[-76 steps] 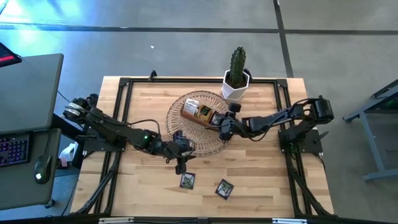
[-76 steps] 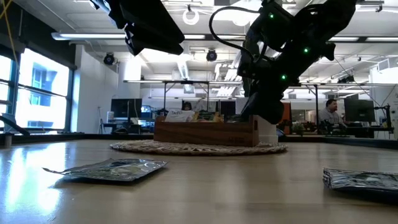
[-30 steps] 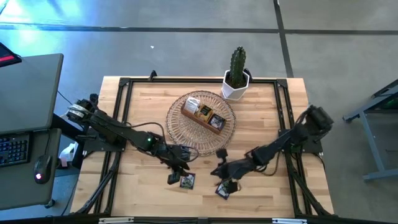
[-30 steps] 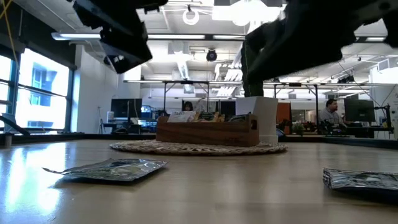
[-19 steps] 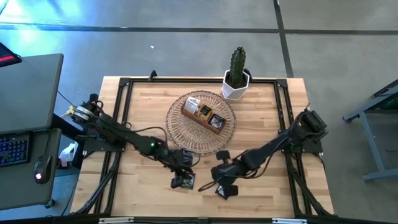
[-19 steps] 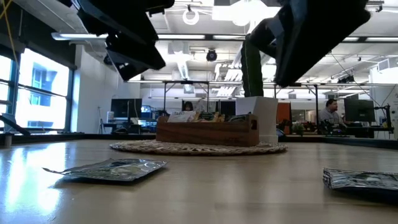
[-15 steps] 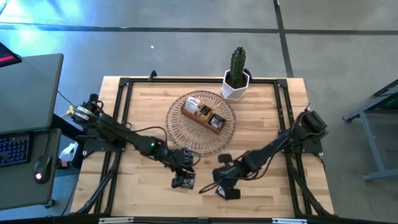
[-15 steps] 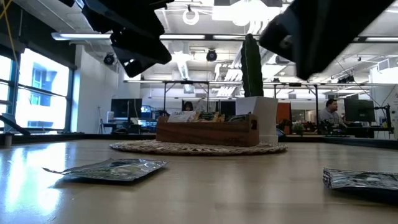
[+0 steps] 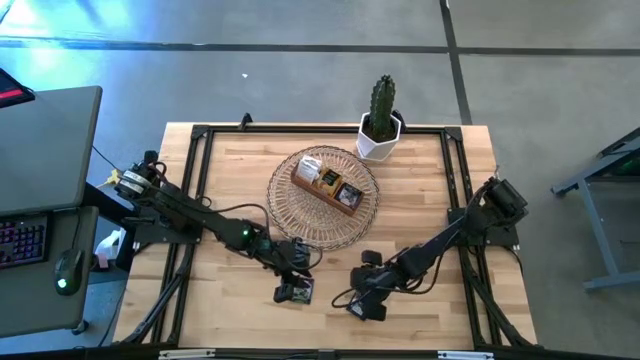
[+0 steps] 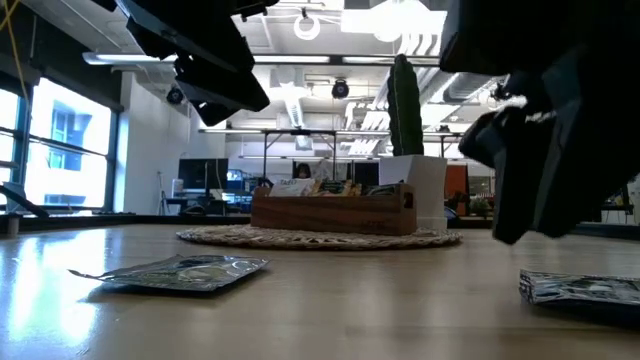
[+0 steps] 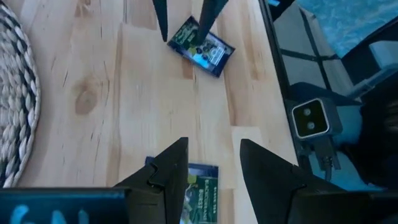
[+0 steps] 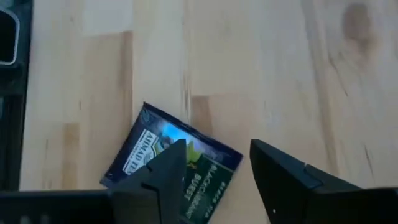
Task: Pick & Place Tea
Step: Put the purple tea pack into the right section of the wooden organizer
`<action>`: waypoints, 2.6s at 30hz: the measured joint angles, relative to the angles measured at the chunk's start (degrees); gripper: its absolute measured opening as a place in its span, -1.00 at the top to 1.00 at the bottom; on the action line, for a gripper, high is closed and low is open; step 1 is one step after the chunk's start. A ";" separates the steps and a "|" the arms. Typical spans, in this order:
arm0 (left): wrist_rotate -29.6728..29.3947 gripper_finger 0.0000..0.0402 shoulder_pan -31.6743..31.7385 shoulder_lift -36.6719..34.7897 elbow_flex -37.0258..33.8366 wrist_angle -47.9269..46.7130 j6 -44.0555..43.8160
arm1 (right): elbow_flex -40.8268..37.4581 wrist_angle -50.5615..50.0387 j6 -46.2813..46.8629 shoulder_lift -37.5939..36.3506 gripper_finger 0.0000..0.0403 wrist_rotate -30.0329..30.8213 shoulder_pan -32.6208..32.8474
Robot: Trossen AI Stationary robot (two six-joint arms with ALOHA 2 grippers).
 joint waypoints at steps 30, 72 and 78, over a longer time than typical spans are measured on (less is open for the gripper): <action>-3.19 0.28 0.07 0.00 0.00 -1.74 -0.22 | -15.66 18.69 -26.33 -0.12 0.86 12.02 0.20; -5.53 0.28 0.09 -0.02 0.00 -1.70 -0.20 | -15.48 18.28 -20.31 -0.26 0.12 6.18 -2.40; -5.51 0.28 0.09 -0.02 0.00 -1.70 -0.22 | -15.49 17.89 -21.30 -0.28 0.56 1.95 -4.37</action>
